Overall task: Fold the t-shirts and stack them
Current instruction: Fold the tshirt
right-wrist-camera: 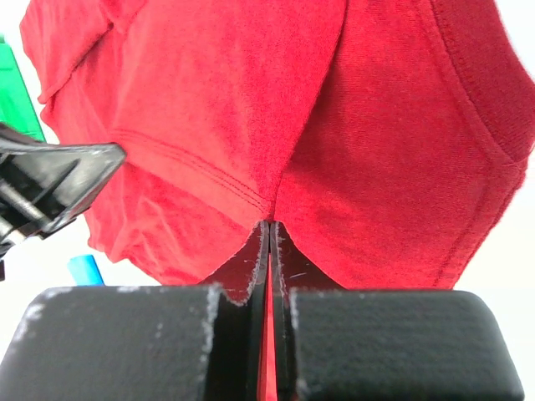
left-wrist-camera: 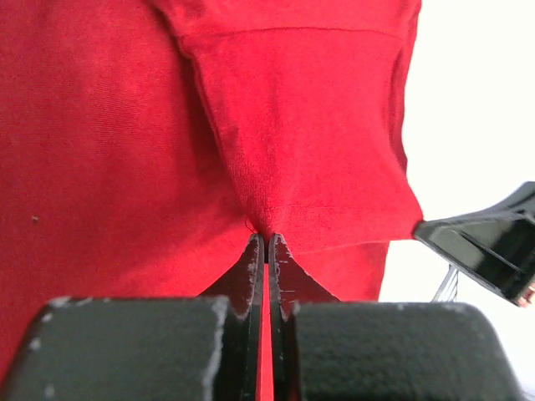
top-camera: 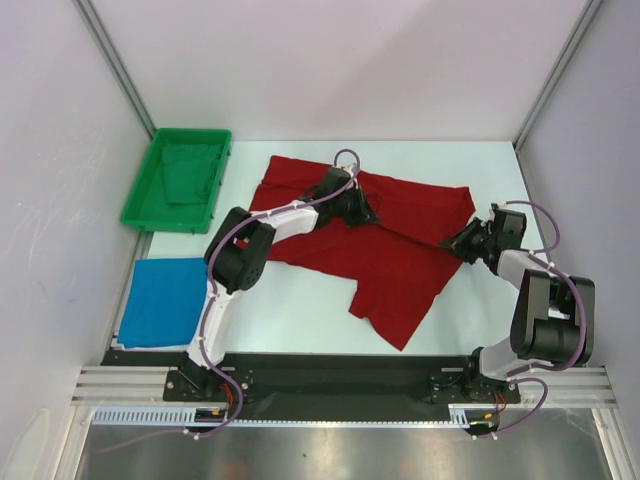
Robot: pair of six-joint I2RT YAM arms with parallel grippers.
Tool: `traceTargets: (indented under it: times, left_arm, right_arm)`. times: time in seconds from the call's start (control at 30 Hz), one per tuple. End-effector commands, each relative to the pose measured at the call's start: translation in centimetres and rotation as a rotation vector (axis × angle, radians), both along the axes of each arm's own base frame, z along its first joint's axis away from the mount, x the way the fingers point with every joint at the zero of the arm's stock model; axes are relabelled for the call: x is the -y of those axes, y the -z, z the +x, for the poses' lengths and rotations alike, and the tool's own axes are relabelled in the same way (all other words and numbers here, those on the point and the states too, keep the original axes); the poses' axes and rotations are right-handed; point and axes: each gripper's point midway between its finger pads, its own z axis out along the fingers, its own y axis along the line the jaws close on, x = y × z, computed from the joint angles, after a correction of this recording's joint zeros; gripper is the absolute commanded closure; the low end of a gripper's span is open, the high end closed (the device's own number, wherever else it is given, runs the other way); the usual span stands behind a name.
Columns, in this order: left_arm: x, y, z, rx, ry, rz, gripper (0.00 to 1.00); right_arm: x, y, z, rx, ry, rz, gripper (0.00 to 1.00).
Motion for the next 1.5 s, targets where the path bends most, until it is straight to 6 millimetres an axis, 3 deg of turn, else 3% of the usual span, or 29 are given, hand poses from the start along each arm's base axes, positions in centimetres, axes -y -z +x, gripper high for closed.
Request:
traceTargets:
  times: [0.0,0.27,0.5,0.6,0.63,0.73,0.83,0.87,1.0,1.03,1.07,1.13,1.17,1.2,1.23,1.27,1.3,1.37,1.4,1.43,1.47]
  left_arm:
    - [-0.3,-3.6,0.2,0.083,0.014,-0.023,1.0]
    - [-0.1,-1.3,-0.5,0.032,0.028,-0.03,1.0]
    - [0.0,-1.6,-0.8,0.035,0.04,-0.05,1.0]
    - [0.2,-1.2,-1.0,0.024,0.055,-0.057,0.9]
    - [0.1,-0.9,-1.2,0.02,0.055,-0.053,0.81]
    - [-0.7,-1.3,-1.8,0.047,0.063,-0.041,0.69]
    - [-2.3,-2.6,-1.4,0.13,0.053,-0.002,0.62]
    - [-3.1,-3.3,-1.4,0.165,0.057,0.012,0.62]
    - [-7.0,-5.8,1.1,0.24,0.004,0.041,0.58]
    - [-7.7,-6.4,1.9,0.268,0.002,0.042,0.57]
    - [-8.4,-7.1,2.6,0.285,-0.007,0.039,0.57]
    - [-10.5,-7.9,5.2,0.303,-0.043,0.03,0.56]
    - [-11.2,-8.1,6.1,0.296,-0.064,0.02,0.57]
    - [-13.1,-6.9,7.9,0.266,-0.11,0.022,0.58]
    - [-13.7,-7.7,9.3,0.272,-0.127,-0.007,0.63]
    - [-14.1,-7.7,10.2,0.236,-0.152,-0.049,0.64]
    - [-15.8,-7.7,12.0,0.238,-0.19,-0.087,0.65]
    - [-16.5,-6.0,14.1,0.159,-0.226,-0.169,0.66]
    - [-17.8,-6.5,15.6,0.183,-0.256,-0.214,0.66]
    - [-18.1,-5.5,16.6,0.141,-0.285,-0.265,0.66]
    - [-19.1,-6.0,17.8,0.166,-0.304,-0.3,0.66]
  right_arm:
    - [0.3,0.6,0.2,-0.008,0.008,-0.018,1.0]
    - [0.5,1.1,-0.3,-0.023,0.018,-0.037,1.0]
    - [1.1,2.0,-0.6,-0.047,0.025,-0.064,1.0]
    - [1.5,2.9,-0.7,-0.065,0.031,-0.07,1.0]
    - [1.6,3.0,-0.6,-0.071,0.034,-0.073,0.97]
    - [2.8,2.8,-0.4,-0.068,0.045,-0.108,0.86]
    - [4.6,1.7,-0.1,-0.068,0.083,-0.176,0.73]
    - [5.3,0.6,0.8,-0.04,0.101,-0.206,0.63]
    - [7.1,-3.0,4.3,0.054,0.123,-0.282,0.46]
    - [7.5,-2.3,4.9,0.028,0.123,-0.284,0.4]
    - [8.0,-4.3,6.8,0.076,0.123,-0.3,0.37]
    - [8.6,-4.9,8.5,0.093,0.119,-0.318,0.31]
    - [8.8,-3.9,9.4,0.076,0.11,-0.317,0.3]
    - [9.2,-5.4,11.1,0.12,0.111,-0.326,0.29]
    - [9.5,-5.5,12.0,0.131,0.116,-0.331,0.28]
    - [9.7,-4.2,12.7,0.11,0.111,-0.324,0.29]
    - [9.9,-5.6,14.1,0.146,0.111,-0.327,0.3]
    - [10.2,-5.2,15.3,0.145,0.114,-0.321,0.34]
    - [10.3,-4.2,15.8,0.127,0.112,-0.314,0.36]
    - [10.4,-4.9,16.8,0.153,0.107,-0.313,0.4]
    - [10.3,-4.5,17.1,0.149,0.106,-0.303,0.42]
